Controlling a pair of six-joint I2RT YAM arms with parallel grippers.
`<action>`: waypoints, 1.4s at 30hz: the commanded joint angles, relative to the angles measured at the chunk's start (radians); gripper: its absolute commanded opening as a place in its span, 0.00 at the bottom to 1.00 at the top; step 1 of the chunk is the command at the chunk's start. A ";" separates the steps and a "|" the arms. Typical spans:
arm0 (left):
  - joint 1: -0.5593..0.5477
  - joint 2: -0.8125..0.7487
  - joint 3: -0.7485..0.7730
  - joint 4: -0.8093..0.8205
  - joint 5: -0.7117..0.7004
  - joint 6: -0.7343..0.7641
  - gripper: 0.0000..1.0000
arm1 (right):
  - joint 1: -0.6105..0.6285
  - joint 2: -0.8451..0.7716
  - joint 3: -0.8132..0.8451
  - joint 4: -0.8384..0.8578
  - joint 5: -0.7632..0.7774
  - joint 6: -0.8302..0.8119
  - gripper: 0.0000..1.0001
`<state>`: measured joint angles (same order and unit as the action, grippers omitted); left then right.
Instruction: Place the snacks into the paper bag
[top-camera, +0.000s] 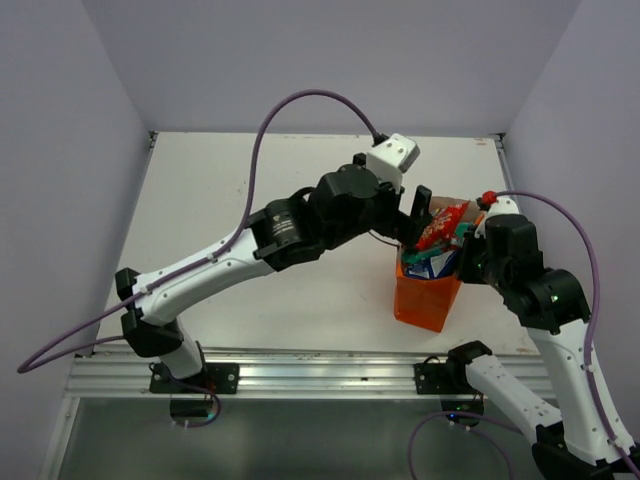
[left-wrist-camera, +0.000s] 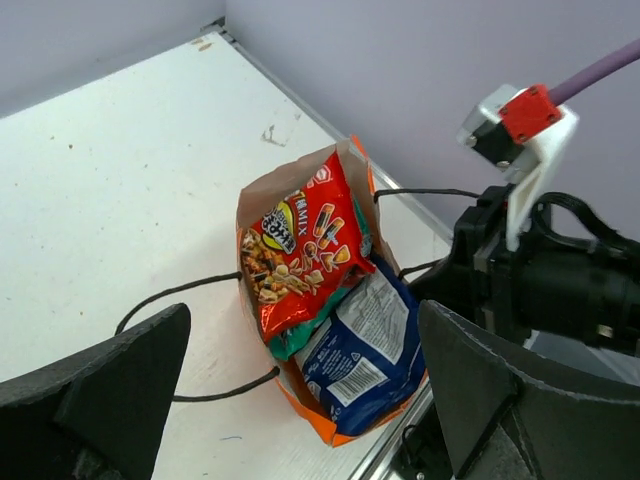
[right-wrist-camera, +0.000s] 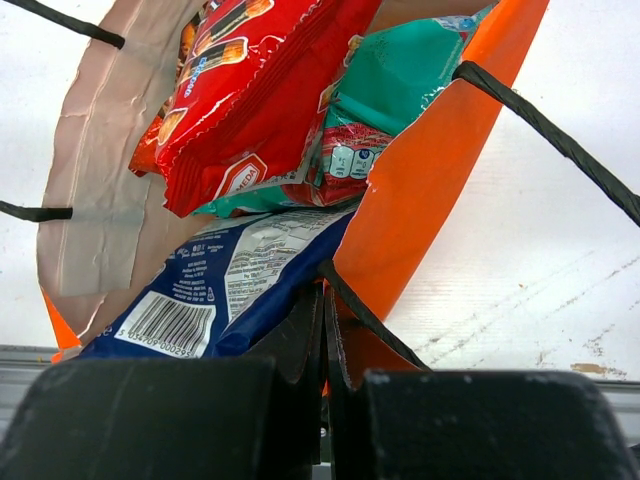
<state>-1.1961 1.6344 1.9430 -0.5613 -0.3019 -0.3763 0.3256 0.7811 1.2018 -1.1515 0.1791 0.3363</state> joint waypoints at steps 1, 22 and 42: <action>0.006 0.125 0.010 -0.075 0.010 -0.041 0.98 | 0.003 0.010 -0.002 0.030 -0.023 -0.020 0.00; 0.006 0.206 -0.061 -0.097 0.116 -0.064 0.43 | 0.003 -0.005 0.002 0.012 -0.015 -0.010 0.00; 0.003 -0.026 -0.079 -0.207 -0.203 -0.188 0.00 | 0.006 0.151 0.153 0.081 -0.087 -0.094 0.00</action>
<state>-1.1915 1.7573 1.8572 -0.7666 -0.3779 -0.5102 0.3260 0.8940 1.2842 -1.1492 0.1287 0.2920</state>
